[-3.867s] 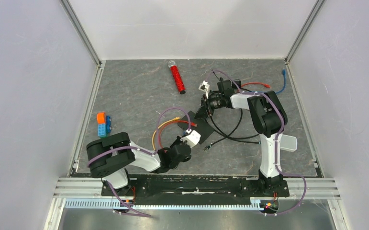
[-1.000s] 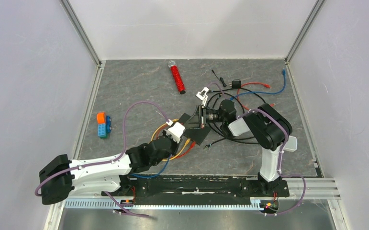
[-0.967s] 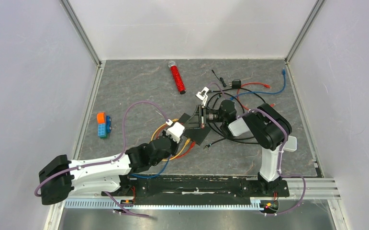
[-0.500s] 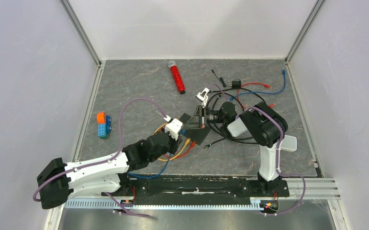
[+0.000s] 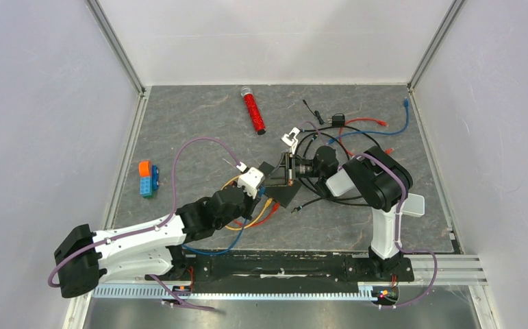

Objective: Insert the plug into the switch port
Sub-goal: Insert the connector into the switch port.

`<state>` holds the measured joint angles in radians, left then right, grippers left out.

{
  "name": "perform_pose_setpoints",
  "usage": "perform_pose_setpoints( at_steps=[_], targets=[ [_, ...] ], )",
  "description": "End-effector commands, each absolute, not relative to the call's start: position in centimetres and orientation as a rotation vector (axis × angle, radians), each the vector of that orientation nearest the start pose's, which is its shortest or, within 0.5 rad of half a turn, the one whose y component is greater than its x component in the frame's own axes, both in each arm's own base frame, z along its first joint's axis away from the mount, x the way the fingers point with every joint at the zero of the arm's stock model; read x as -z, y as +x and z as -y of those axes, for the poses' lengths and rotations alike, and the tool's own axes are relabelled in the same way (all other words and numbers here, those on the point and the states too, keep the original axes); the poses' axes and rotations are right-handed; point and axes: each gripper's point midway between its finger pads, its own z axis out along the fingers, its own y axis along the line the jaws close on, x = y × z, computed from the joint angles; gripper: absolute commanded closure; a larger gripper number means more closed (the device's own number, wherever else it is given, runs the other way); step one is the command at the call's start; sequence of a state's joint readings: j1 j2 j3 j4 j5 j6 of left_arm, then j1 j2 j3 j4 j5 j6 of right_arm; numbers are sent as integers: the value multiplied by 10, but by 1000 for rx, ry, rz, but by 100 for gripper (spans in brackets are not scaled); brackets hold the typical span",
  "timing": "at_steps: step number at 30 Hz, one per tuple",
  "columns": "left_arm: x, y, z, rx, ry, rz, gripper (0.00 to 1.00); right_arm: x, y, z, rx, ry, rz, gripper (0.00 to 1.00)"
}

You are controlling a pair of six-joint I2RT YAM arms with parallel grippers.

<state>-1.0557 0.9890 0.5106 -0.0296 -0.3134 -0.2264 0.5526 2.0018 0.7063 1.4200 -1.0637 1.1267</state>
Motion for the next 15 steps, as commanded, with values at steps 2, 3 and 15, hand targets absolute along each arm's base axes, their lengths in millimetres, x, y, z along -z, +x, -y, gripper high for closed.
perform_pose_setpoints(
  at_steps=[2,3,15],
  targets=[
    [-137,202,252,493,556,-1953,98,-141,238,-347,-1907,-629,-1794,100],
    [-138,202,252,492,558,-1949,98,-139,239,-347,-1895,-626,-1805,99],
    [-104,208,240,382,624,-2040,98,-137,282,-316,-1752,-474,-1863,64]
  ],
)
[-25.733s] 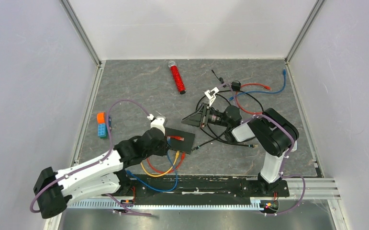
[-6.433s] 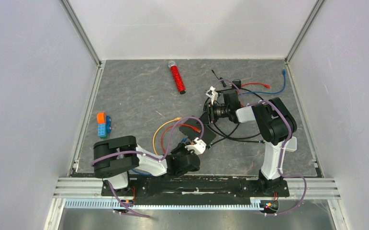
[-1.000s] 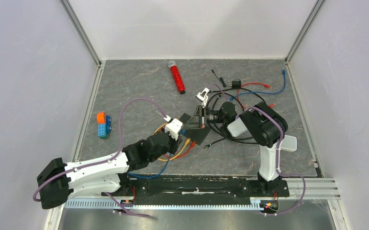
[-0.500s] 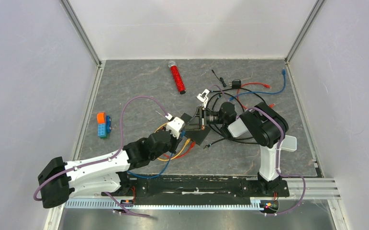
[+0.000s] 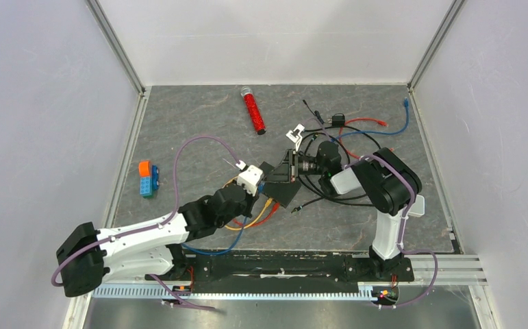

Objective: Insert the plug into the switch port
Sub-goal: Insert the connector into the switch port.

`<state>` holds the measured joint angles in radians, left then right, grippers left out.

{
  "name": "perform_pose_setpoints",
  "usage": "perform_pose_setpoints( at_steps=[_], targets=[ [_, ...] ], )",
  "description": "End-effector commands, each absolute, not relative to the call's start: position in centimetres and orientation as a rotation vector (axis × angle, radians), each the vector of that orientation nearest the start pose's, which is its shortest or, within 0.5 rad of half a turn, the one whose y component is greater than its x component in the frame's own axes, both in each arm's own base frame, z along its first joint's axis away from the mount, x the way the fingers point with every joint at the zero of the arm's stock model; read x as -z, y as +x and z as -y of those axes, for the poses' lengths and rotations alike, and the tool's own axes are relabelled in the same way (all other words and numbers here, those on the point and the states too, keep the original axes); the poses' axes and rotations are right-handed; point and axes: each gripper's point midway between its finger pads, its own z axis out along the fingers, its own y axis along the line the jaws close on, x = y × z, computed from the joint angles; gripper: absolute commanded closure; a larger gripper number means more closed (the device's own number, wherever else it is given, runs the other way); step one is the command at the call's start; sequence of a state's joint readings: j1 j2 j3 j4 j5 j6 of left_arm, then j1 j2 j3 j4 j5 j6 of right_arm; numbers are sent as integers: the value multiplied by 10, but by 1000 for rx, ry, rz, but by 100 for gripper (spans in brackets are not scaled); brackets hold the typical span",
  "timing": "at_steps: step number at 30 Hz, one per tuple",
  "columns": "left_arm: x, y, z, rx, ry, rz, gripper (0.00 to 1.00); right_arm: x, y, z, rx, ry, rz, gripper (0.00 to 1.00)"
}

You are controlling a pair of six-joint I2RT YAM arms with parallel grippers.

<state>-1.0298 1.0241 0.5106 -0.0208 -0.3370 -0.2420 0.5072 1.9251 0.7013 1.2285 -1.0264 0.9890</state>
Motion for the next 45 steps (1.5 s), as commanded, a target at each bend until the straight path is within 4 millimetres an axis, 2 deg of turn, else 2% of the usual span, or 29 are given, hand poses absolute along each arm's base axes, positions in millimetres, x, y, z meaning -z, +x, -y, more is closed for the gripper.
perform_pose_setpoints(
  at_steps=[1,3,5,6,7,8,12,16,22,31,37,45],
  targets=[
    [-97,207,238,366,645,-2061,98,-130,291,-309,-1700,-449,-1891,60],
    [-84,204,236,340,677,-2097,98,-122,310,-297,-1579,-437,-1937,57],
    [-75,202,235,333,685,-2125,98,-100,329,-285,-1418,-450,-2048,55],
    [-69,202,234,325,681,-2142,98,-97,344,-282,-1327,-497,-2063,54],
    [-65,203,233,314,668,-2161,98,-84,349,-276,-1254,-513,-2136,53],
    [-61,203,232,307,661,-2179,98,-81,358,-275,-1202,-559,-2146,52],
    [-46,206,227,281,633,-2238,98,-80,375,-279,-1210,-629,-2134,50],
    [-41,213,226,323,583,-2310,98,-77,391,-285,-1202,-682,-2101,49],
    [-36,214,240,388,616,-2318,98,-67,394,-290,-1227,-697,-2089,49],
    [-34,216,251,435,626,-2296,98,-44,381,-304,-1286,-791,-2140,49],
    [-34,222,248,437,608,-2282,98,-23,361,-314,-1344,-891,-2170,51],
    [-28,227,242,410,604,-2311,98,-14,351,-322,-1401,-972,-2166,51]
  ],
)
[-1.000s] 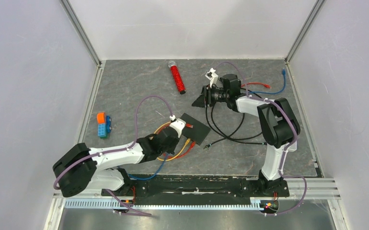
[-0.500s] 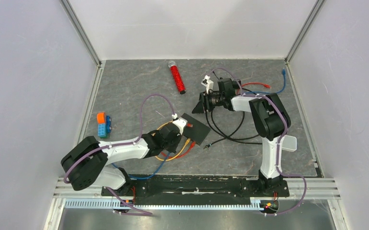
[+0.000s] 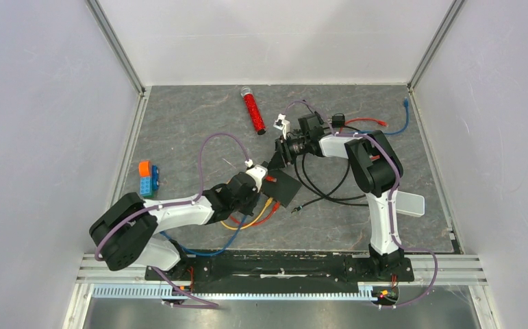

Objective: Insert the plug into the switch port
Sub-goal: Insert the connector into the switch port.

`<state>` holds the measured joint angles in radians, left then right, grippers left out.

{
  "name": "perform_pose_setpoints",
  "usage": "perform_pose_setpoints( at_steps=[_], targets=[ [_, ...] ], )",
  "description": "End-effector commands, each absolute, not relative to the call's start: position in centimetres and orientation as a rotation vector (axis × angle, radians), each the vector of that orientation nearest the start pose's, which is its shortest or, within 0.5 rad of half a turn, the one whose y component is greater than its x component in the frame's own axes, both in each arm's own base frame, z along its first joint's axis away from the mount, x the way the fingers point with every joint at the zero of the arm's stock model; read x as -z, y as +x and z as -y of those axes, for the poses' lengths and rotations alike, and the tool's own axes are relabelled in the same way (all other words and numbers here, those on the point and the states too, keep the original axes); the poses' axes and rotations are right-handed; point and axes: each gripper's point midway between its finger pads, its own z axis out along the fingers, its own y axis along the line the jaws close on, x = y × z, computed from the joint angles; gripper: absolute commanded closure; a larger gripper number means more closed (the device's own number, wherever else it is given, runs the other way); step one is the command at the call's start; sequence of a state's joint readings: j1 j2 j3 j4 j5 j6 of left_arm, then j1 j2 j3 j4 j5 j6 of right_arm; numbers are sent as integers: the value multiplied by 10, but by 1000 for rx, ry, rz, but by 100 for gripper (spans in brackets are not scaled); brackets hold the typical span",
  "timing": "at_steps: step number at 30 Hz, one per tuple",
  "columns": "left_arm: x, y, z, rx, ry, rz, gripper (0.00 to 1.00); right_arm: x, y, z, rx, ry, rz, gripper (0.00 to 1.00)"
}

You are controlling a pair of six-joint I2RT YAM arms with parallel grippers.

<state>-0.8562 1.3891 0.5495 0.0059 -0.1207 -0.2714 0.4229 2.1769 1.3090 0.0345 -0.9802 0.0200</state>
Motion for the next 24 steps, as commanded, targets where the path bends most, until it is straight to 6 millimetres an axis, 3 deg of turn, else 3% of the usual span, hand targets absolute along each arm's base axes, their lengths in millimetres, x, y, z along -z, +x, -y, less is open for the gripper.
perform_pose_setpoints(
  at_steps=[1,16,24],
  targets=[
    [-28,228,241,404,598,-2315,98,-13,350,-322,-1401,-979,-2169,51],
    [-45,233,253,485,648,-2189,98,0,326,-321,-1488,-1047,-2206,50],
    [-48,235,245,455,635,-2165,98,5,322,-319,-1496,-1060,-2219,50]
  ],
)
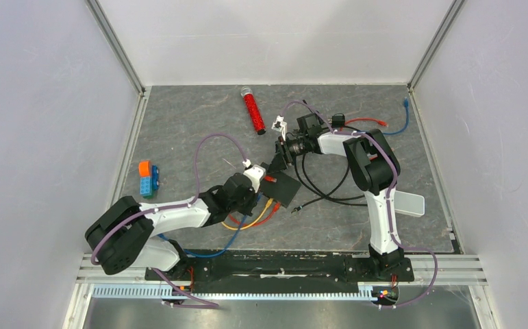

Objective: Insert the plug into the switch port
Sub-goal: Insert the connector into the switch port.

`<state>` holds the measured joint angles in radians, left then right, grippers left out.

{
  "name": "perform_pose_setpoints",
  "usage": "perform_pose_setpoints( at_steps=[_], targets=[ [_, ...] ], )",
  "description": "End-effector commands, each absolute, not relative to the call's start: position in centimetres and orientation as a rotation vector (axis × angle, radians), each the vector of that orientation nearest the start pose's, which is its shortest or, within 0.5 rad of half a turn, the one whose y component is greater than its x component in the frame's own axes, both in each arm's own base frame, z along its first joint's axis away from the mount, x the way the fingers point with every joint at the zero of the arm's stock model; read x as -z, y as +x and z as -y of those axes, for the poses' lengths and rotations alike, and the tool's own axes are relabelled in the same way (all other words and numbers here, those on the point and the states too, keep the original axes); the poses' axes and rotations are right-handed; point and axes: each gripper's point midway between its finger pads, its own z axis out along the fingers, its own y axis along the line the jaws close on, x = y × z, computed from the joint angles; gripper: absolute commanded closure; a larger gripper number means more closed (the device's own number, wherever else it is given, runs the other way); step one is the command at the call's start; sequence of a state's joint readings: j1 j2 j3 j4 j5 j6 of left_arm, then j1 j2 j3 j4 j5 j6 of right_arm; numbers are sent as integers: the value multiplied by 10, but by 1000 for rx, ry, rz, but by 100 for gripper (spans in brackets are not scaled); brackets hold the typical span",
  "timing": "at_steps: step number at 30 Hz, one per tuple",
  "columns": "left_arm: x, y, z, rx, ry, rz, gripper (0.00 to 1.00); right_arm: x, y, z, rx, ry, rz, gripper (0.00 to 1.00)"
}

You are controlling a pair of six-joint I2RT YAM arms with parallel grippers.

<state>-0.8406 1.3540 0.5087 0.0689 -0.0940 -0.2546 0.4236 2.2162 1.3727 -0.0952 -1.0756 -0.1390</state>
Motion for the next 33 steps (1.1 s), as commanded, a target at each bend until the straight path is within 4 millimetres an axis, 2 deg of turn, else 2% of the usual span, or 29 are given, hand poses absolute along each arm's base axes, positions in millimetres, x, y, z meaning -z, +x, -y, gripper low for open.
perform_pose_setpoints(
  at_steps=[1,8,14,19,25,28,33],
  targets=[
    [-48,235,244,450,629,-2167,98,5,321,-319,-1499,-1060,-2219,50],
    [-39,237,246,444,622,-2185,98,8,314,-319,-1506,-1076,-2234,50],
    [-30,244,249,417,593,-2211,98,18,278,-313,-1571,-1062,-2283,51],
    [-22,251,249,379,564,-2234,98,22,262,-309,-1610,-993,-2314,53],
    [-31,266,257,377,508,-2198,98,24,244,-314,-1621,-987,-2325,54],
    [-34,277,260,337,484,-2189,98,21,233,-313,-1656,-903,-2342,54],
    [-45,297,256,252,408,-2153,98,33,214,-306,-1657,-854,-2405,55]
  ],
)
